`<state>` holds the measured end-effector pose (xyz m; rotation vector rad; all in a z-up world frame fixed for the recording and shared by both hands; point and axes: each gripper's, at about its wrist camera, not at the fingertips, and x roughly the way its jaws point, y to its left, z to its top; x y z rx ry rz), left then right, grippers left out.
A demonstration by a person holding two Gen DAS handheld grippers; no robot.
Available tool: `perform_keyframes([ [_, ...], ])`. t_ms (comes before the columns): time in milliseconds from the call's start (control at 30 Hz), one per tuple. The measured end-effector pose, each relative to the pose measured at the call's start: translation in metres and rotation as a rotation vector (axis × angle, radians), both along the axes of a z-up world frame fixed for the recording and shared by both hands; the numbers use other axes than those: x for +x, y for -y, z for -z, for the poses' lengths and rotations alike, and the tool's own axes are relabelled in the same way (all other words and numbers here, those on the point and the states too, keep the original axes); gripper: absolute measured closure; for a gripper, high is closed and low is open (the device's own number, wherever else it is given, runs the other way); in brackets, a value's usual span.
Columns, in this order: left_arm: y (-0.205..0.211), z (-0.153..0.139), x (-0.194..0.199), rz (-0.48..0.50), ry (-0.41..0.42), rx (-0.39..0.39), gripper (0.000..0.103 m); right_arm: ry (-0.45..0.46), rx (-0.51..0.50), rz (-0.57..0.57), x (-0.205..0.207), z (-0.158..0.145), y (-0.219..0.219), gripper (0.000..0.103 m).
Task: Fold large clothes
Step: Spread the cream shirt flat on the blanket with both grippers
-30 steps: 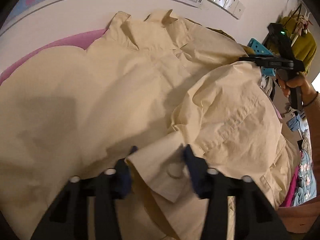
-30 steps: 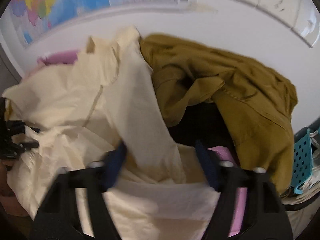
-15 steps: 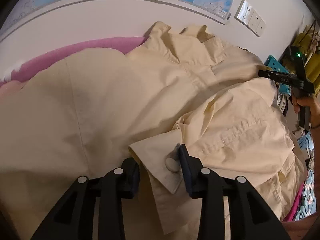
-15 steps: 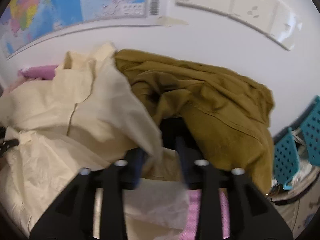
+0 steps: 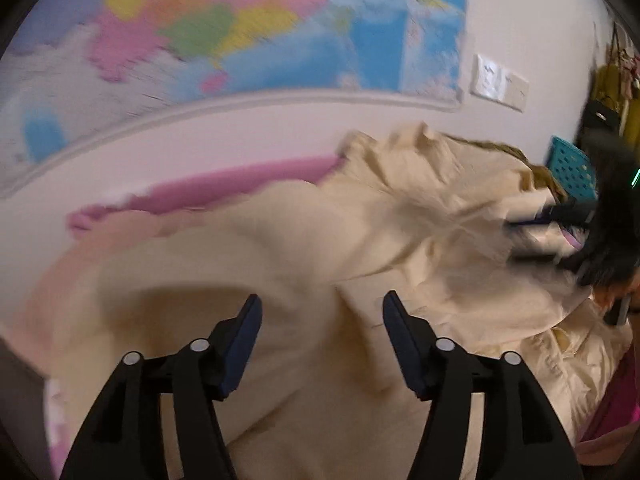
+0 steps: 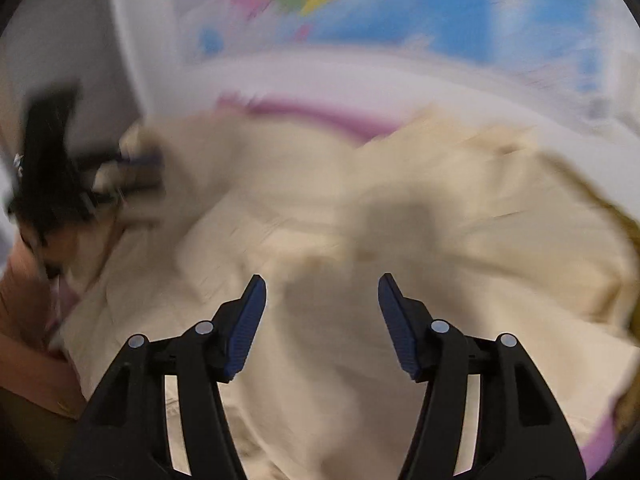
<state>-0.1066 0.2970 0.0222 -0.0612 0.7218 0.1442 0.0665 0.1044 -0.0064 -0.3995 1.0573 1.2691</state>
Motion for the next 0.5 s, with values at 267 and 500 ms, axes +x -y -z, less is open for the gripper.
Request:
perform_keyframes([
  [267, -0.058, -0.016, -0.079, -0.228, -0.009, 0.103, 0.029, -0.01, -0.106, 0.032, -0.005, 0.049, -0.021, 0.052],
  [500, -0.084, 0.028, -0.106, -0.212, -0.139, 0.017, 0.037, -0.108, 0.11, -0.059, -0.037, -0.01, -0.015, 0.044],
])
